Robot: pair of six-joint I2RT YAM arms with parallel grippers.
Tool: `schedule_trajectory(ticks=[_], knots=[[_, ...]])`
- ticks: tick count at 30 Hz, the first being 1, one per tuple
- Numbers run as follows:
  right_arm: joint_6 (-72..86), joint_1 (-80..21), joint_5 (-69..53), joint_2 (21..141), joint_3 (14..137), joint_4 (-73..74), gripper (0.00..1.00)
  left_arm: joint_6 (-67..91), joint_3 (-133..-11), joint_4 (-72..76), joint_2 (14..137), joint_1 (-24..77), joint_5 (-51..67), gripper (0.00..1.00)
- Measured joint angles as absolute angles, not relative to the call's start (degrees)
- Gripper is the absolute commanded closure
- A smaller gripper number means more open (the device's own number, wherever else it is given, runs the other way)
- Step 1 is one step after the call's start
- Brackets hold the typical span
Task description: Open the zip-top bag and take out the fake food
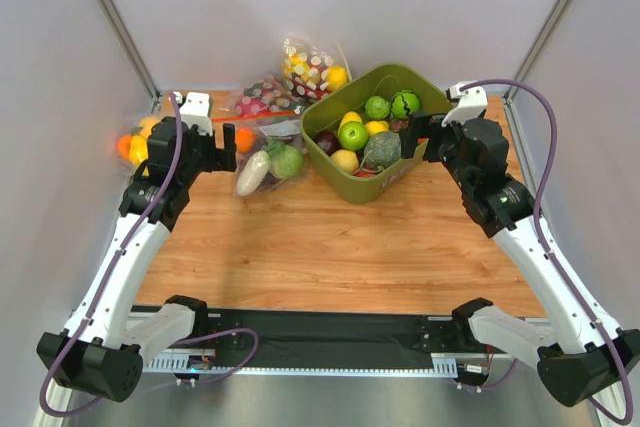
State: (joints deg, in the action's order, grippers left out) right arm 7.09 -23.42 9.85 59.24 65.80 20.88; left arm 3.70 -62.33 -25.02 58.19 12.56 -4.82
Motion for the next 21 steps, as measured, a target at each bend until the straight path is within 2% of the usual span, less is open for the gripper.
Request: schedule_trajectory(ticks=[12, 21], knots=[[7.86, -21.28, 8.8, 57.76, 63.59, 20.78, 0.0, 2.24, -61.47, -23.99, 61.01, 12.38, -11.81, 0.01], [9.98, -16.93, 2.79, 55.55, 60.9, 20.03, 0.0, -0.23, -60.8, -20.34, 75.4, 5.93, -18.72, 0.02]])
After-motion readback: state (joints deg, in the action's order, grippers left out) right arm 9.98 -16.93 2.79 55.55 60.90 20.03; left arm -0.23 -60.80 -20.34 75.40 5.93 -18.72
